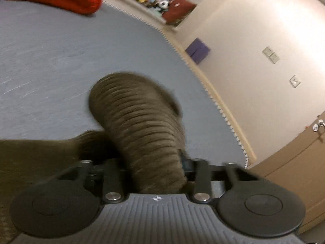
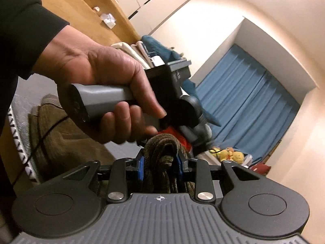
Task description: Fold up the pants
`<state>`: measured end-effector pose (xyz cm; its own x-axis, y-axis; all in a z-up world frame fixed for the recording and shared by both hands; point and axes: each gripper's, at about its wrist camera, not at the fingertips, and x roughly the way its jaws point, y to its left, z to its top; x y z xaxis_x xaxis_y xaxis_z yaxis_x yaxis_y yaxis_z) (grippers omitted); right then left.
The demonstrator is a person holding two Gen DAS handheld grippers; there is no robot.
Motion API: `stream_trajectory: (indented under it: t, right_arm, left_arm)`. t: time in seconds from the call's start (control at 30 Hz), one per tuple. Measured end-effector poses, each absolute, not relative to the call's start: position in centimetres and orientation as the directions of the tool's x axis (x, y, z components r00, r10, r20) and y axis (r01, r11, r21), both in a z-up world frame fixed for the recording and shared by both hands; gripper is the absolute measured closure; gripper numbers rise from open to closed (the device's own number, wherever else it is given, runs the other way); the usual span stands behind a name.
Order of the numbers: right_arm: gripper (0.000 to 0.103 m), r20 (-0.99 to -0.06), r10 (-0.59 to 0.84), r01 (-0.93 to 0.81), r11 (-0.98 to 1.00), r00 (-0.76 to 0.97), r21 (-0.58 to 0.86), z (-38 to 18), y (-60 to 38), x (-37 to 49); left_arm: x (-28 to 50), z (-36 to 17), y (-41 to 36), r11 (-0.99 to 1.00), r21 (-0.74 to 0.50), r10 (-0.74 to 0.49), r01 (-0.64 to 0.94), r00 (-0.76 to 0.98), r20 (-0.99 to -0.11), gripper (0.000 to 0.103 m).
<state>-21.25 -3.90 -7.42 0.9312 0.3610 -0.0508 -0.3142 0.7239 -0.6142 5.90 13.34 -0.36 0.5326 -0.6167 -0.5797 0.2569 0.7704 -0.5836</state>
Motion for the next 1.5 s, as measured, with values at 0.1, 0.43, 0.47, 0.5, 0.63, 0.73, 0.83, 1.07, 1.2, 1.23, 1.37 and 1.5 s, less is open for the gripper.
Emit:
stream_trajectory:
  t: [0.1, 0.43, 0.47, 0.5, 0.63, 0.73, 0.83, 1.07, 1.2, 1.23, 1.37, 1.5]
  right_arm:
    - [0.069, -0.095, 0.383, -0.363, 0.727, 0.919, -0.583, -7.1, -3.0, -21.1]
    - [0.027, -0.132, 0.759, -0.747, 0.651, 0.637, 0.133, -0.4, -6.5, -17.5]
    - [0.027, -0.16, 0.736, -0.712, 0.677, 0.658, 0.184, -0.5, -6.9, -15.7]
    - [0.026, -0.205, 0.7, -0.664, 0.714, 0.684, 0.222, -0.9, -7.2, -13.7]
    - [0.025, -0.457, 0.502, -0.37, 0.86, 0.734, 0.35, -4.7, -9.1, -5.5]
    - [0.025, -0.61, 0.467, -0.232, 0.874, 0.64, 0.426, -8.7, -10.0, -0.5]
    - [0.024, -0.647, 0.58, -0.198, 0.8, 0.495, 0.566, -10.8, -9.3, 2.9]
    - [0.081, -0.61, 0.67, -0.18, 0.722, 0.423, 0.668, -11.3, -7.1, 4.1]
    - [0.085, -0.536, 0.672, -0.285, 0.721, 0.511, 0.632, -7.1, -7.9, 3.0]
    - [0.085, -0.519, 0.669, -0.299, 0.722, 0.532, 0.624, -6.3, -8.6, 2.6]
    - [0.085, -0.477, 0.632, -0.307, 0.745, 0.611, 0.592, -3.8, -12.4, 3.3]
    - [0.085, -0.429, 0.596, -0.346, 0.775, 0.679, 0.529, -0.3, -15.8, 5.4]
  left_arm:
    - [5.0, 0.0, 15.9, 0.802, -0.537, -0.578, 0.261, 0.563, -0.59, 0.079]
    - [1.7, -4.1, 34.6, 0.825, -0.55, -0.373, -0.13, 0.606, -0.703, 0.041]
    - [1.4, -4.7, 35.8, 0.819, -0.545, -0.346, -0.178, 0.604, -0.718, 0.026]
    - [1.0, -5.2, 36.9, 0.812, -0.544, -0.323, -0.211, 0.615, -0.719, 0.012]
    - [0.8, -6.3, 38.7, 0.756, -0.612, -0.376, -0.231, 0.611, -0.697, 0.007]
    - [1.9, -8.0, 37.8, 0.742, -0.636, -0.443, -0.211, 0.559, -0.701, 0.002]
    - [3.5, -9.4, 36.3, 0.772, -0.608, -0.459, -0.186, 0.499, -0.735, 0.002]
    - [4.4, -8.6, 34.9, 0.858, -0.493, -0.362, -0.142, 0.513, -0.778, 0.029]
    - [4.5, -5.7, 33.4, 0.86, -0.506, -0.377, -0.071, 0.58, -0.722, 0.051]
    - [4.6, -5.0, 33.0, 0.856, -0.515, -0.389, -0.05, 0.592, -0.706, 0.051]
    - [6.7, -2.9, 29.2, 0.843, -0.536, -0.435, 0.039, 0.635, -0.638, 0.053]
    - [9.9, -0.9, 26.0, 0.81, -0.575, -0.482, 0.118, 0.691, -0.538, 0.053]
